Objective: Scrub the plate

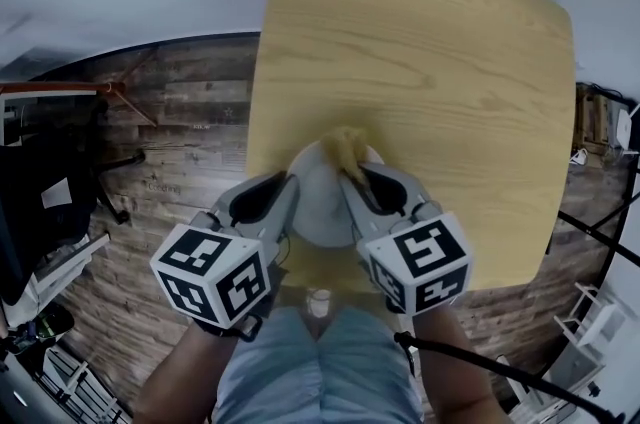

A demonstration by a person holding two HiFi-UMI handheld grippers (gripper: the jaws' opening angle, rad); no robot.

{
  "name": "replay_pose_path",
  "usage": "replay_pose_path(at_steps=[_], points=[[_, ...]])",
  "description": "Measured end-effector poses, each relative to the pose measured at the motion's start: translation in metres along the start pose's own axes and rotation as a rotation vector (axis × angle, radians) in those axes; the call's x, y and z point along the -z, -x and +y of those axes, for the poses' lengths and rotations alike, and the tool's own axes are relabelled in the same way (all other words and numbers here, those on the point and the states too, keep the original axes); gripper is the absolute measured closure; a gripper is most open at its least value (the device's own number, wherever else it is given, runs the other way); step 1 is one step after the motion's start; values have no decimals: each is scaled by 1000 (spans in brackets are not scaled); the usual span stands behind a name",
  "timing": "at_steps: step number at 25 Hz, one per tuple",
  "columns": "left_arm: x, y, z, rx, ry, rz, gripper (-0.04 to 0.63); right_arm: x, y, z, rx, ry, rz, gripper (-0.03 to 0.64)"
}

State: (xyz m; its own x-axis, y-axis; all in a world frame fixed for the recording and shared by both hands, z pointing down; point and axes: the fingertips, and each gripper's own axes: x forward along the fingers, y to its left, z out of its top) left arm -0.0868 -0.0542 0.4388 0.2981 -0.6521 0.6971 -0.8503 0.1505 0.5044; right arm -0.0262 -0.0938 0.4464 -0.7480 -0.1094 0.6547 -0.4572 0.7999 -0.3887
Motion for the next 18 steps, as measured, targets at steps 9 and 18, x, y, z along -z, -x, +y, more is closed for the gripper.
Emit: replay_pose_path(at_steps=[9, 18], points=[[-4, 2, 3, -7, 15, -12, 536, 5, -1, 8, -40, -40, 11, 575], [-3, 4, 5, -6, 13, -25, 538, 21, 7, 35, -73, -67, 1, 575]])
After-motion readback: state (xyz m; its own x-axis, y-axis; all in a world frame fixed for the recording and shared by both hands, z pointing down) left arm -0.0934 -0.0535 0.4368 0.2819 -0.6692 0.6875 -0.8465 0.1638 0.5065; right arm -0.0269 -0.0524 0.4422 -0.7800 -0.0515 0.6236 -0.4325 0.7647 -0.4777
